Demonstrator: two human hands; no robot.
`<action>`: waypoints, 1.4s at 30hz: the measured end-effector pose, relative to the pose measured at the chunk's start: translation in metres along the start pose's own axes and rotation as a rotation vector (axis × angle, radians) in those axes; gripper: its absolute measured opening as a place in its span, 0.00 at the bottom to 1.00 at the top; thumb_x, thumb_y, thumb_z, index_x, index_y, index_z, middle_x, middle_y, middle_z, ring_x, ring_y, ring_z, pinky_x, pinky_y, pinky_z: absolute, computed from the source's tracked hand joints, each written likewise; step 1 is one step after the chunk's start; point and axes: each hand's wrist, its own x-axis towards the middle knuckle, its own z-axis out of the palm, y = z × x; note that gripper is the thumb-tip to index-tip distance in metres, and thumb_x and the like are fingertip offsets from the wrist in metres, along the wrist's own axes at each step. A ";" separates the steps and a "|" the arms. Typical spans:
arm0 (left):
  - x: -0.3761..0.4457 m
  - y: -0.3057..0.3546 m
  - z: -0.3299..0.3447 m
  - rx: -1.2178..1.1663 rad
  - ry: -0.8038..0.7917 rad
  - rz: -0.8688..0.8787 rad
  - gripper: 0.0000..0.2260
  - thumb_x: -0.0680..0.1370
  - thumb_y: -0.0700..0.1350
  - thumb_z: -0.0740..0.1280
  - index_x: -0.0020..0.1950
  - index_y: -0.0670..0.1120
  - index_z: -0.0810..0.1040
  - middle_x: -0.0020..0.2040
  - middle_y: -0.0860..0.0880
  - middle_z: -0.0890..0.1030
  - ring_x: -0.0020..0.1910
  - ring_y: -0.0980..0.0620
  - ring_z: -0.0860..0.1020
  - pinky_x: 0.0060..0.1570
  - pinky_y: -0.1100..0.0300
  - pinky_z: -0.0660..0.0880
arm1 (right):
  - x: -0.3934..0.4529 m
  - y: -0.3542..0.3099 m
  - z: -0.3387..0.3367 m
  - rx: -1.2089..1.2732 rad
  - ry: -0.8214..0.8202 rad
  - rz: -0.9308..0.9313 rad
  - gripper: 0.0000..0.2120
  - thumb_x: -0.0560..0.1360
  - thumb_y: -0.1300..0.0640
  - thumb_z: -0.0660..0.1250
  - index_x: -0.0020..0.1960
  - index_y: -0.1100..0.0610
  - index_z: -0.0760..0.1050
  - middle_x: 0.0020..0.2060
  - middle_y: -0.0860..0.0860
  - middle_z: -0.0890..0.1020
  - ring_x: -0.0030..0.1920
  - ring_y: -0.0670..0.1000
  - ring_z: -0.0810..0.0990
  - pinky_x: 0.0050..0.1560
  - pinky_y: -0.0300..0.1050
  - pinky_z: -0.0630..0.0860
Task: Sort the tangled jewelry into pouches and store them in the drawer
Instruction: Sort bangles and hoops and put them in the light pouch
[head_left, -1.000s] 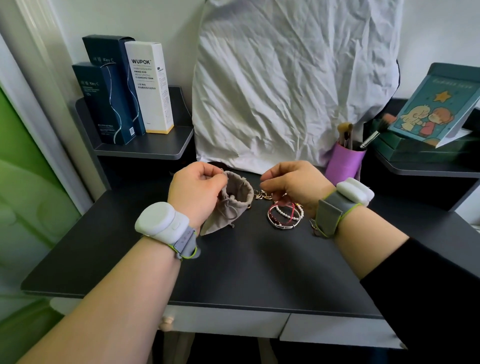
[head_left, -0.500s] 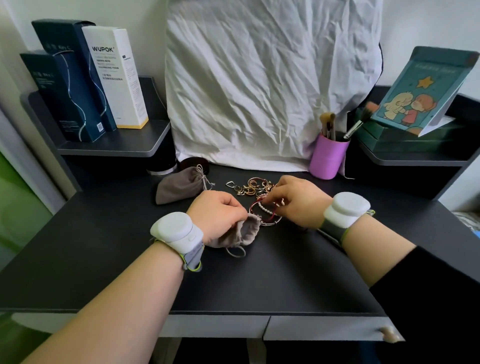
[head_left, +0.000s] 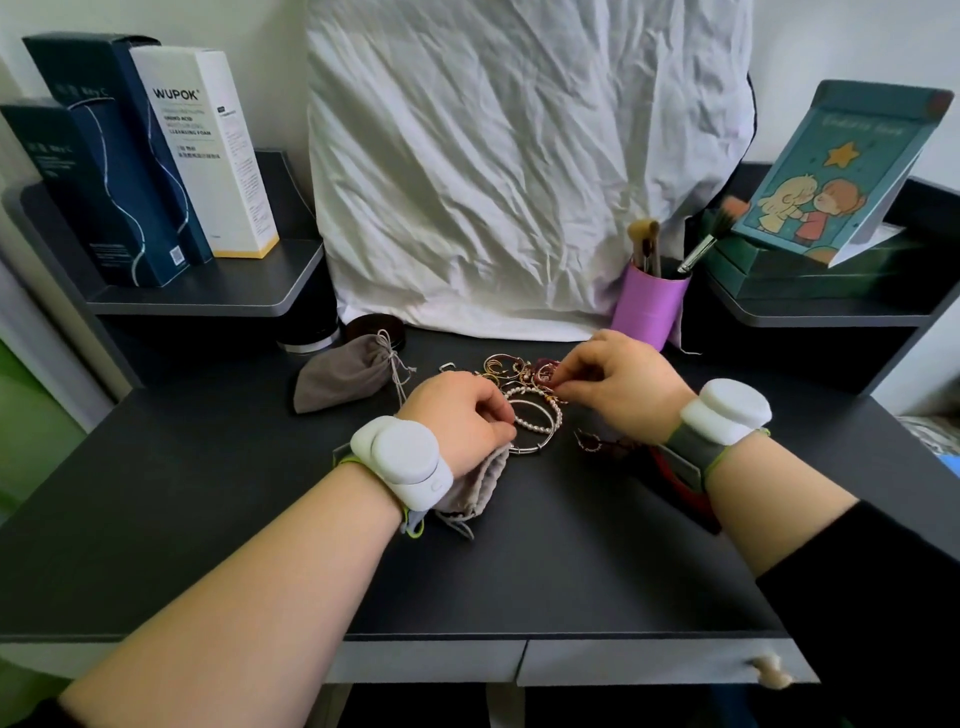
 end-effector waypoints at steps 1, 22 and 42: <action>0.001 0.001 0.001 0.036 -0.018 0.011 0.03 0.69 0.48 0.73 0.38 0.56 0.80 0.39 0.57 0.79 0.45 0.56 0.77 0.48 0.62 0.72 | -0.001 0.002 -0.003 -0.003 0.007 0.005 0.06 0.69 0.56 0.73 0.40 0.46 0.79 0.42 0.47 0.74 0.45 0.47 0.74 0.49 0.38 0.68; 0.020 -0.007 0.027 -0.360 0.160 -0.073 0.07 0.75 0.45 0.68 0.38 0.54 0.76 0.37 0.57 0.78 0.41 0.53 0.75 0.44 0.61 0.69 | -0.006 0.013 -0.011 -0.131 -0.130 0.111 0.04 0.68 0.50 0.72 0.40 0.50 0.82 0.35 0.44 0.82 0.41 0.46 0.79 0.45 0.42 0.76; 0.025 -0.025 0.038 -0.744 0.357 -0.154 0.06 0.78 0.43 0.64 0.43 0.52 0.76 0.40 0.53 0.81 0.35 0.55 0.77 0.50 0.50 0.77 | 0.030 0.015 0.022 -0.403 -0.117 0.039 0.08 0.74 0.55 0.64 0.47 0.54 0.81 0.51 0.52 0.75 0.53 0.54 0.76 0.52 0.46 0.73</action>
